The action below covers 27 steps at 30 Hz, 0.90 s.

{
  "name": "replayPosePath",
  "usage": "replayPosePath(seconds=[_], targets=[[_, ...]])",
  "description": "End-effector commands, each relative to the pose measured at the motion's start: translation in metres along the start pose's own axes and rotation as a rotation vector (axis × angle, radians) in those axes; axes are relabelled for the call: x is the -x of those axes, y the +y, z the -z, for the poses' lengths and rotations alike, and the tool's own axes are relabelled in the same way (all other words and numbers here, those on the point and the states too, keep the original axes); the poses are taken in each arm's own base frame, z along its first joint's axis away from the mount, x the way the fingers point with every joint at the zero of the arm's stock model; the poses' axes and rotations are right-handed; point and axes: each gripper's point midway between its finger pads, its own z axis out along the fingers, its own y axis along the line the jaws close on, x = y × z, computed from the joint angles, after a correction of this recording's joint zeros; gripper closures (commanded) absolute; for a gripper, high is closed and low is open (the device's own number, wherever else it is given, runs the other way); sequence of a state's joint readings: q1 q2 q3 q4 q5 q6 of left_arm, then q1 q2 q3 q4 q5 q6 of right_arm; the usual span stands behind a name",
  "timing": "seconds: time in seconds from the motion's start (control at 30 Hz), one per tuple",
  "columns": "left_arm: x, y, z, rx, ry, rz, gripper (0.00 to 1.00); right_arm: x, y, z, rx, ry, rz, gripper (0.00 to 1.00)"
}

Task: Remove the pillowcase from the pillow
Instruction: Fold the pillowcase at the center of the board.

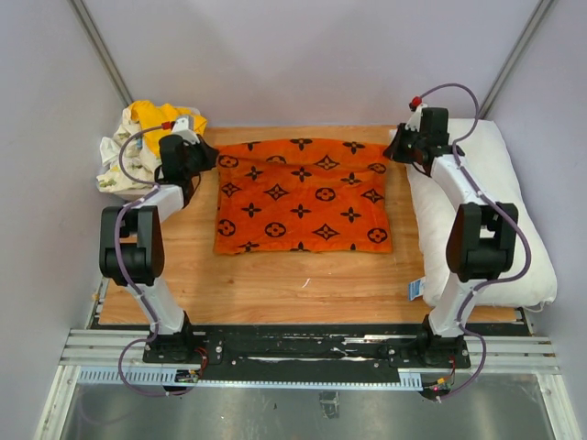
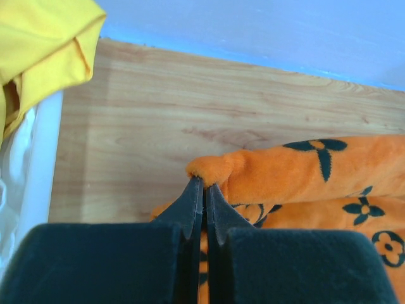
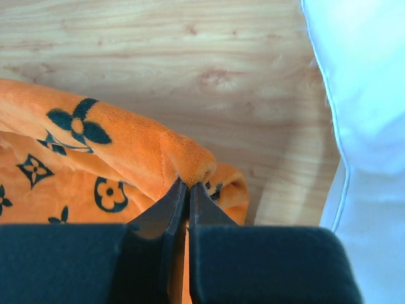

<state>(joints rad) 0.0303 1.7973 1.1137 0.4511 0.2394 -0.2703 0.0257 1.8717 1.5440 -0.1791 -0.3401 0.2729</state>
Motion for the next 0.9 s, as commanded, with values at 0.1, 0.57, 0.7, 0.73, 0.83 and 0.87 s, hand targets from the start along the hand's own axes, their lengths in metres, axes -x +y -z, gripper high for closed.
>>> replayPosePath(seconds=[0.1,0.57,0.7,0.73,0.83,0.87], targets=[[0.018,0.000,0.029,0.058,-0.081,0.050,1.00,-0.017,-0.011,0.029,-0.021,-0.019,-0.036,0.99],[-0.017,0.004,0.102,0.132,-0.104,0.102,1.00,-0.077,-0.025,0.081,-0.087,-0.020,-0.195,0.99],[-0.021,0.005,0.119,0.151,-0.123,0.117,1.00,-0.086,-0.024,0.094,-0.099,-0.051,-0.259,0.99],[-0.024,0.005,0.122,0.149,-0.124,0.123,1.00,-0.089,-0.023,0.097,-0.098,-0.059,-0.275,0.99],[-0.035,0.003,0.131,0.143,-0.115,0.151,1.00,-0.099,-0.020,0.104,-0.100,-0.075,-0.326,0.99],[-0.040,0.002,0.133,0.134,-0.108,0.164,1.00,-0.101,-0.019,0.106,-0.098,-0.079,-0.332,0.99]])
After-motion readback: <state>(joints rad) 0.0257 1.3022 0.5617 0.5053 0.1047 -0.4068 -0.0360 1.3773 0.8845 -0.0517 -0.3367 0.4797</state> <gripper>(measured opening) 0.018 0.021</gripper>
